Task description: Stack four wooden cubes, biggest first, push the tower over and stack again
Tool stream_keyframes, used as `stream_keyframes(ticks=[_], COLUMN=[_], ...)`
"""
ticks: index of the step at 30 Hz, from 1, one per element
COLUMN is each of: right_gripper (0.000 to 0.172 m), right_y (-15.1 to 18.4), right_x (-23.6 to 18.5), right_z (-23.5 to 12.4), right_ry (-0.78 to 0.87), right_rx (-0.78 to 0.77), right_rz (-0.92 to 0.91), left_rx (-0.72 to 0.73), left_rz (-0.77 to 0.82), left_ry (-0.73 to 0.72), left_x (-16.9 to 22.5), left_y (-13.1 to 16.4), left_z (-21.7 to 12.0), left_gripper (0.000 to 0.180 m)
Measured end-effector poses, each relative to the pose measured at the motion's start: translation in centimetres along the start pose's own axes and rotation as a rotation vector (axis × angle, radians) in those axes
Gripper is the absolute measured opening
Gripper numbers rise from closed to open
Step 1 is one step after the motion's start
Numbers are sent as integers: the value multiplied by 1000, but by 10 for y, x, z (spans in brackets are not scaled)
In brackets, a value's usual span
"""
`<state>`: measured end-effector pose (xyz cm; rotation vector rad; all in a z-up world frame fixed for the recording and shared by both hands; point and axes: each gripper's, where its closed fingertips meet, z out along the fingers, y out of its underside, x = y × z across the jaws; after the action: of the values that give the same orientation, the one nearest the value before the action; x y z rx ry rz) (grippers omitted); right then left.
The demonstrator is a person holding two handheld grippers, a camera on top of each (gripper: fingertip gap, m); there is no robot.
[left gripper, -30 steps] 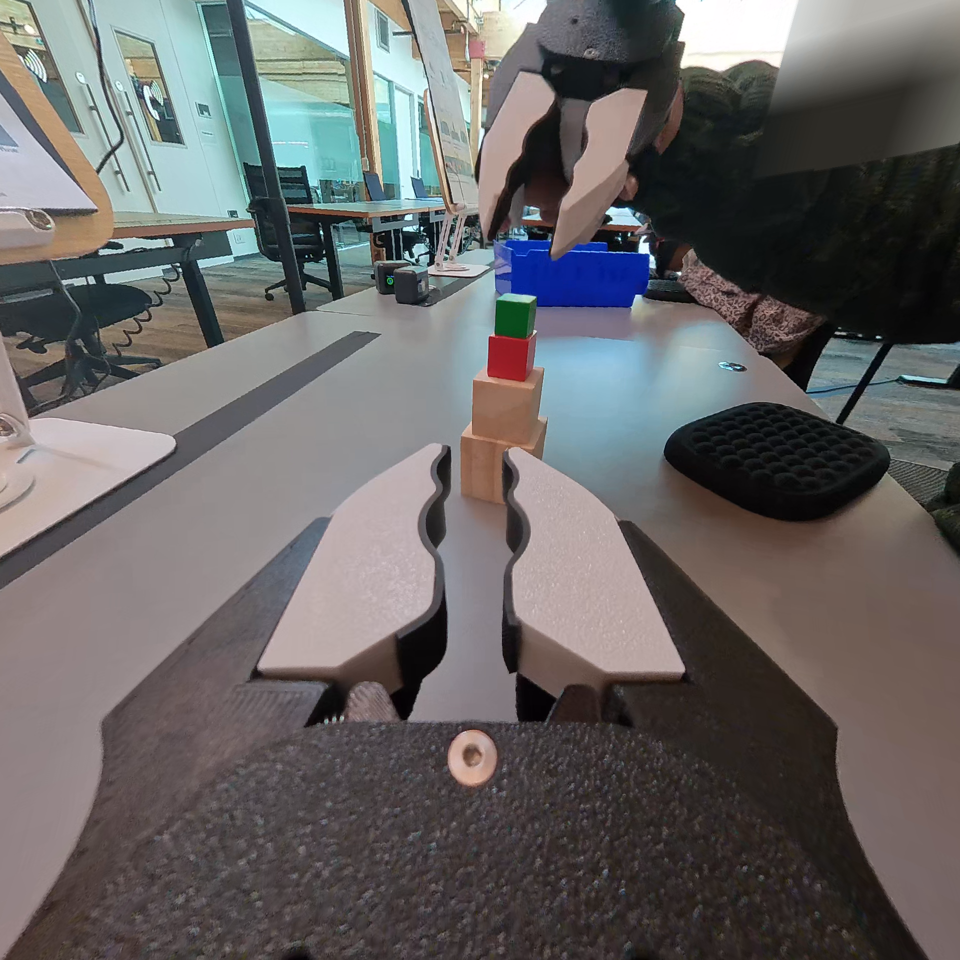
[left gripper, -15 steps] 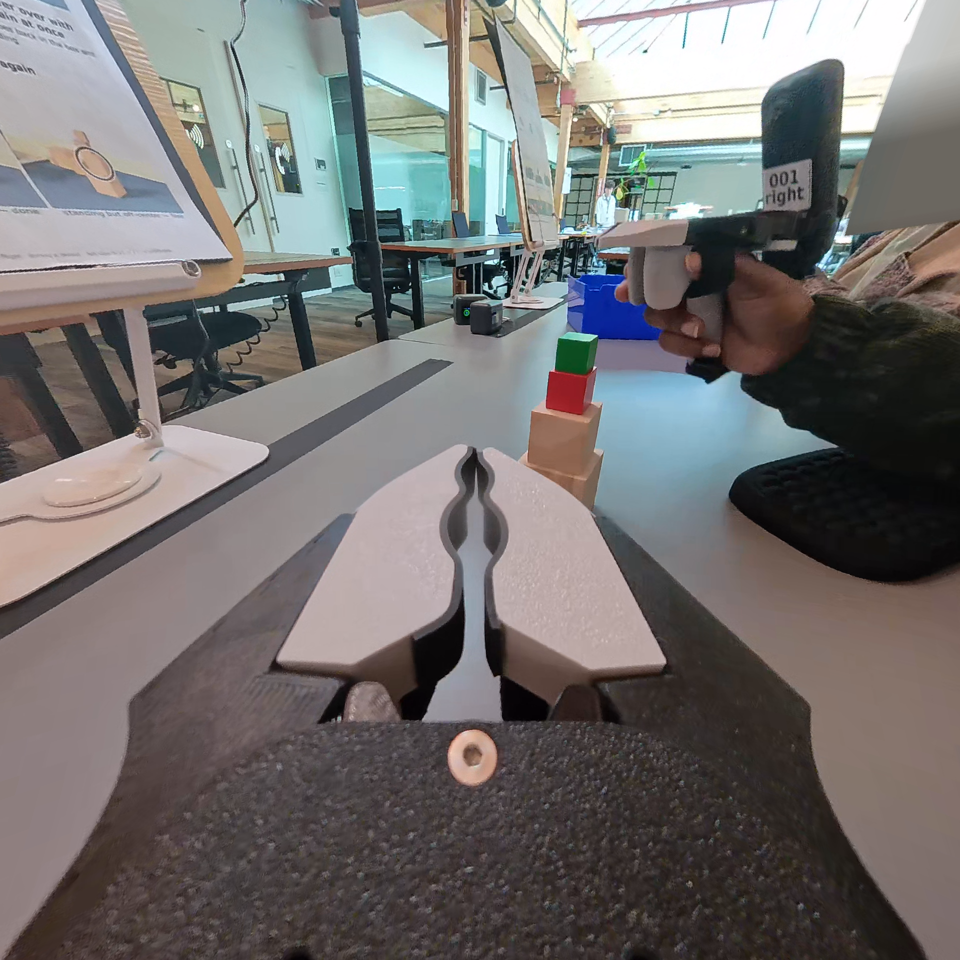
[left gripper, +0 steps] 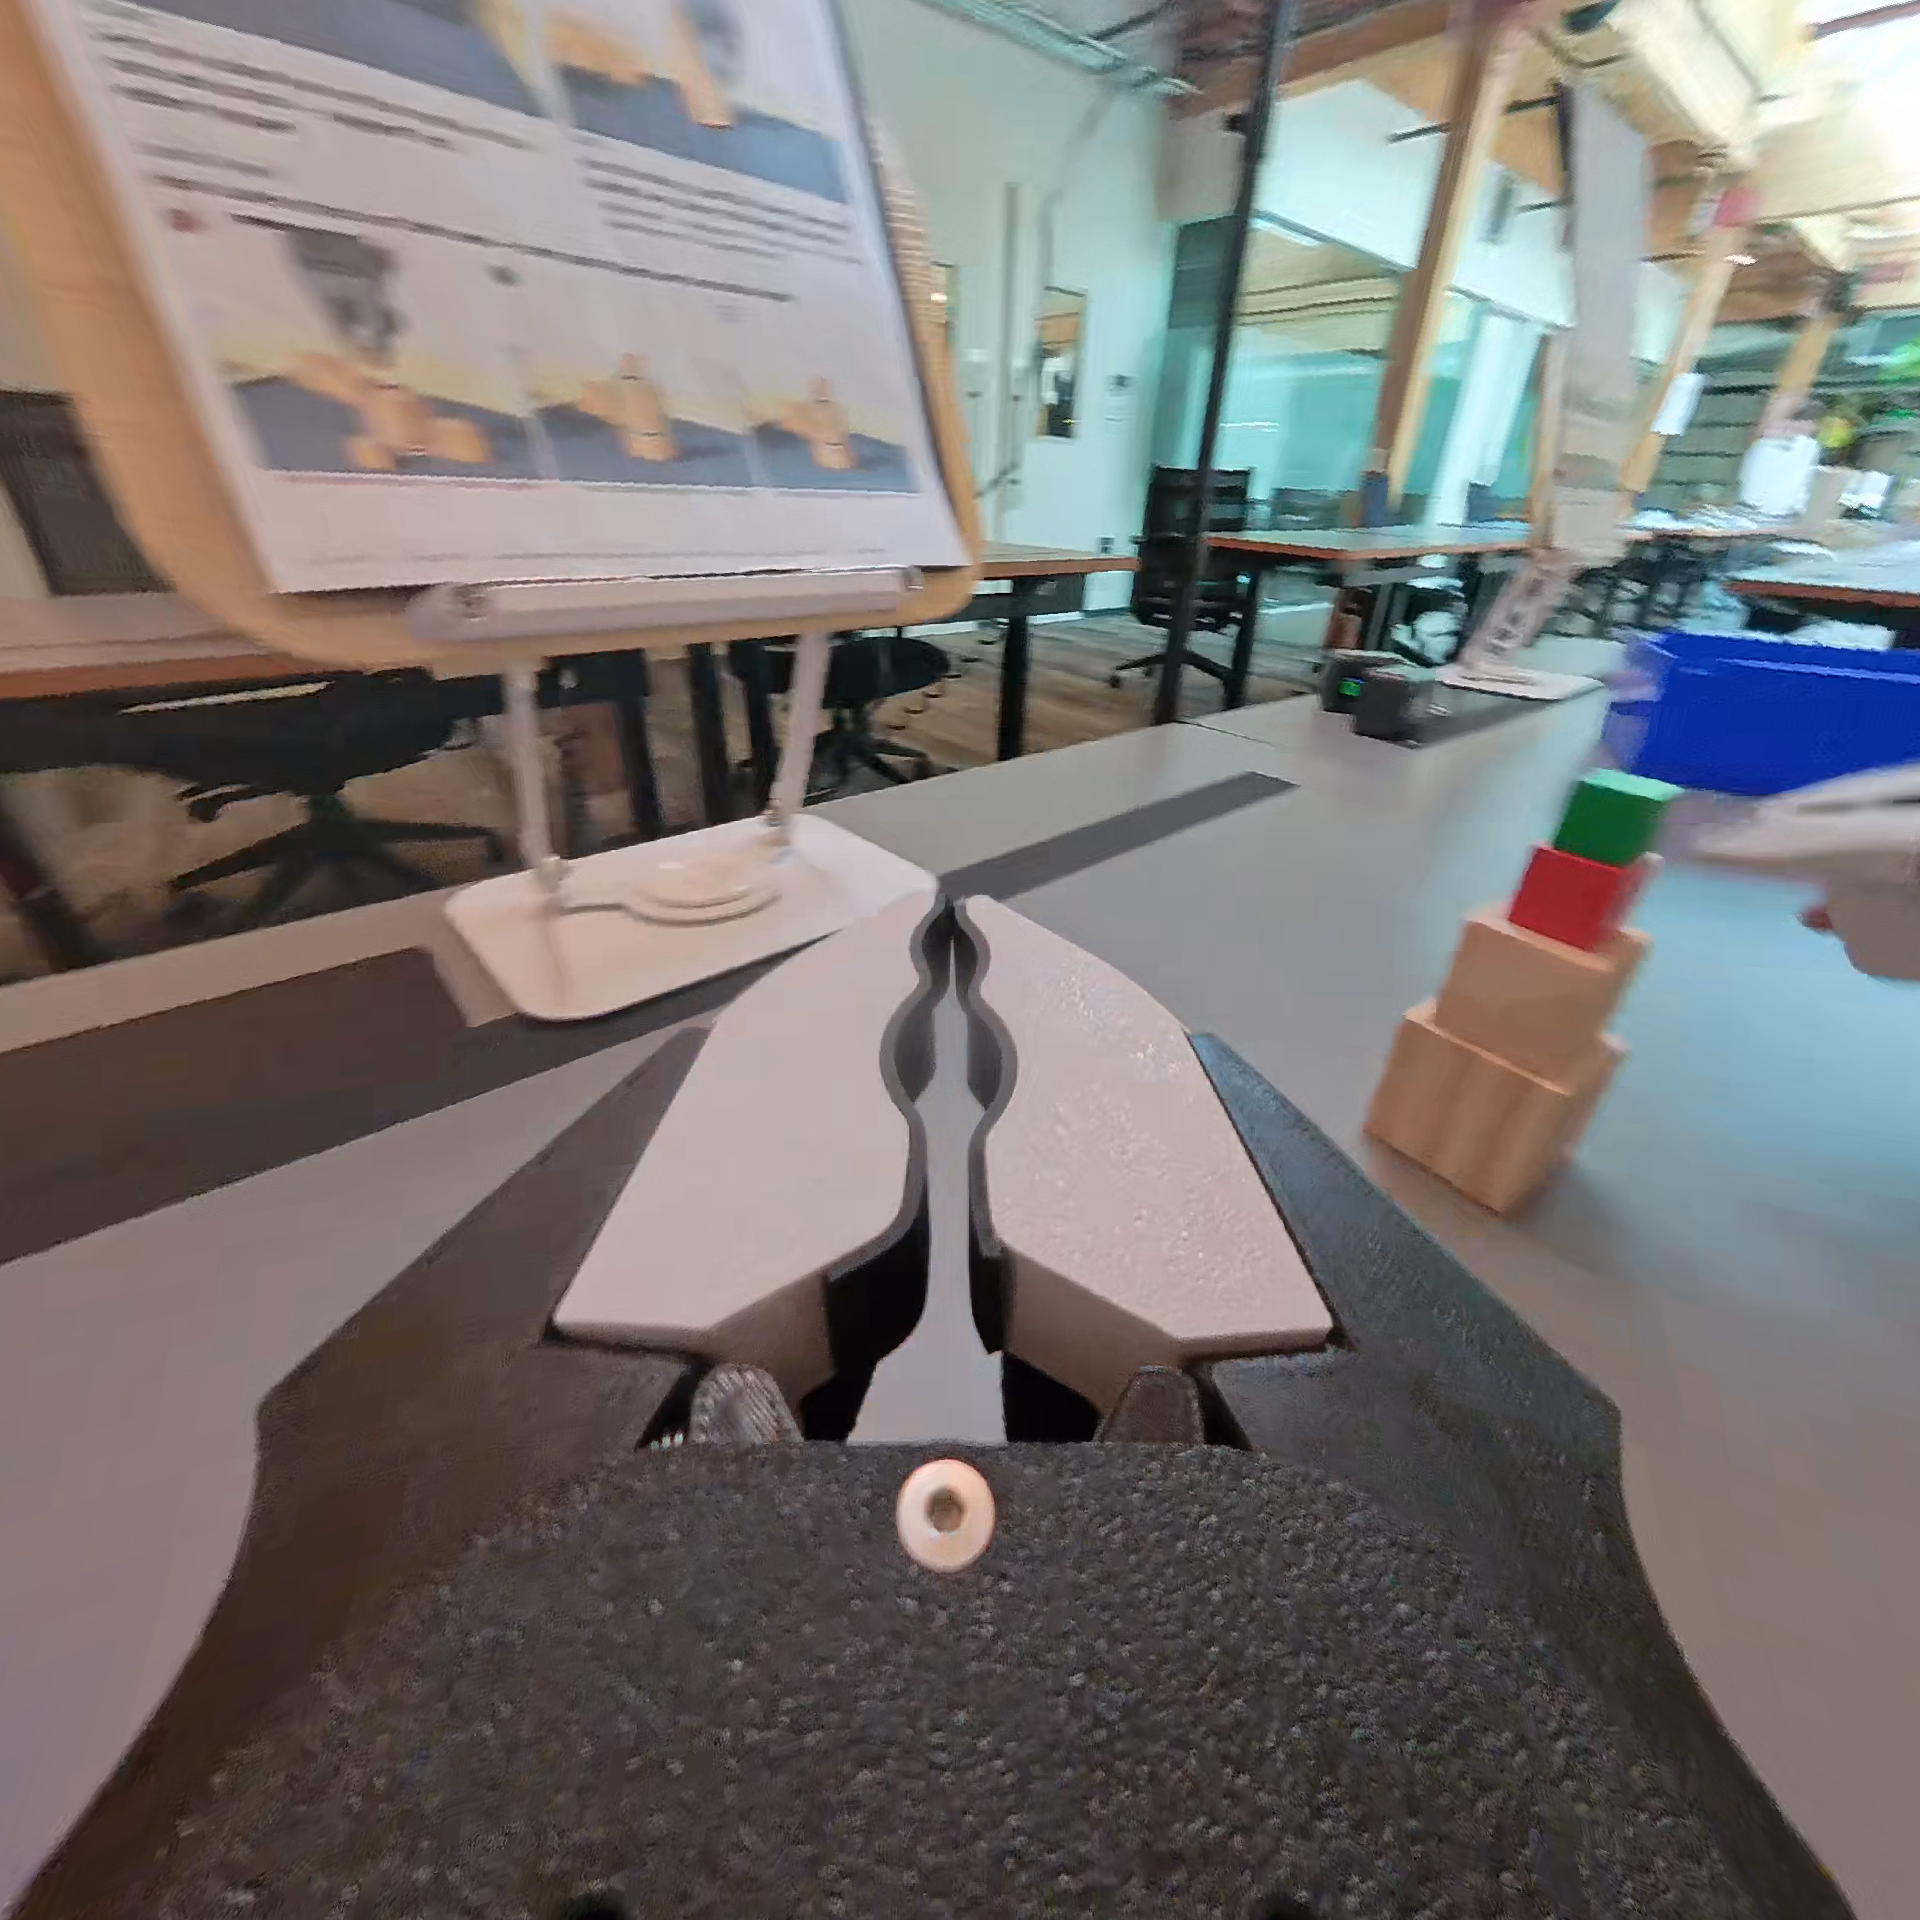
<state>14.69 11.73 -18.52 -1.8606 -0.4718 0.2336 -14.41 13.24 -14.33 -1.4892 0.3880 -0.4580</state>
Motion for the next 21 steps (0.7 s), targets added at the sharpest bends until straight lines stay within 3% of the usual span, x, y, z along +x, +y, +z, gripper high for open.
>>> stream_keyframes(ticks=[4, 8, 17, 21], right_gripper=[0, 0, 0, 0], right_y=[11, 9, -30, -54], right_x=[-14, -43, -156, -156], right_z=[16, 46, 75, 57], right_ry=[70, 47, -166, -242], right_rx=[-83, -124, 17, 149], right_rz=[-123, -196, -441, -414], left_rx=[15, -2, 9, 5], left_rz=[-43, 5, 41, 34], left_ry=[-53, -29, -15, 4], left_x=[-18, -8, -1, 0], left_y=[-6, -1, -4, -2], left_z=[-5, 0, -1, 1], left_gripper=[0, 0, 0, 0])
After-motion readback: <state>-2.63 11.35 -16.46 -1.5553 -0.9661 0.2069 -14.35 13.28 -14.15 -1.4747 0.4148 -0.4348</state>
